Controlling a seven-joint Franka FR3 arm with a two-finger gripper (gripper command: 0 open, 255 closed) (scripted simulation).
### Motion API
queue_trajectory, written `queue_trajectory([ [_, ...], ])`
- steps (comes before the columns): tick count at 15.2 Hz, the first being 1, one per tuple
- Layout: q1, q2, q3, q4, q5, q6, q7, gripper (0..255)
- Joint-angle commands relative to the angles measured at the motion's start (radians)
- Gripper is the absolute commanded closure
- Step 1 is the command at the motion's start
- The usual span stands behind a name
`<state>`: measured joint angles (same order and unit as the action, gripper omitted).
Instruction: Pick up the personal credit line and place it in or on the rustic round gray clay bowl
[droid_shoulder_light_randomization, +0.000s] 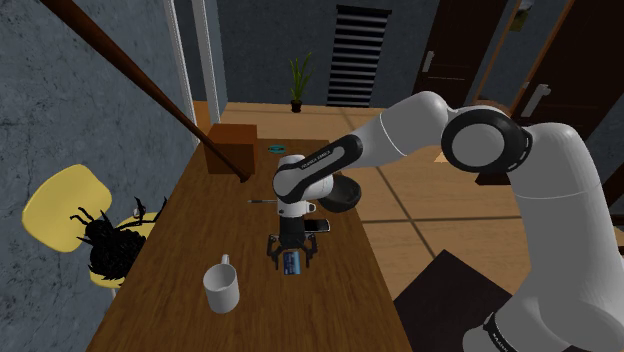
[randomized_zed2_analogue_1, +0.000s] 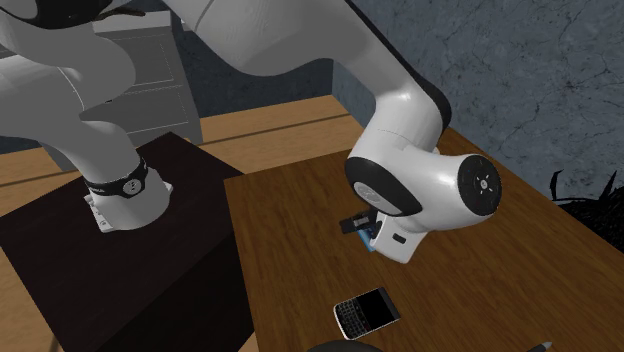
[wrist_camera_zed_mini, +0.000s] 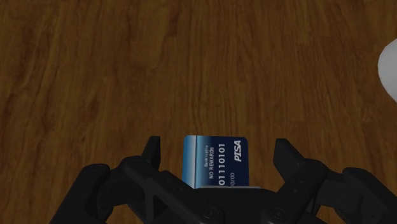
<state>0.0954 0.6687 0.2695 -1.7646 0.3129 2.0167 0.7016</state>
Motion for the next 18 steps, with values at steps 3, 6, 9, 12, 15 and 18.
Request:
queue_trajectory([
  [3, 0.0, 0.0, 0.0, 0.0, 0.0, 0.0, 0.0, 0],
  [6, 0.0, 0.0, 0.0, 0.0, 0.0, 0.0, 0.0, 255],
  [9, 0.0, 0.0, 0.0, 0.0, 0.0, 0.0, 0.0, 255],
  [12, 0.0, 0.0, 0.0, 0.0, 0.0, 0.0, 0.0, 255],
  [15, -0.002, -0.02, 0.002, -0.003, 0.002, -0.015, 0.005, 255],
  [18, -0.006, -0.048, 0.005, -0.005, 0.004, -0.041, 0.013, 255],
])
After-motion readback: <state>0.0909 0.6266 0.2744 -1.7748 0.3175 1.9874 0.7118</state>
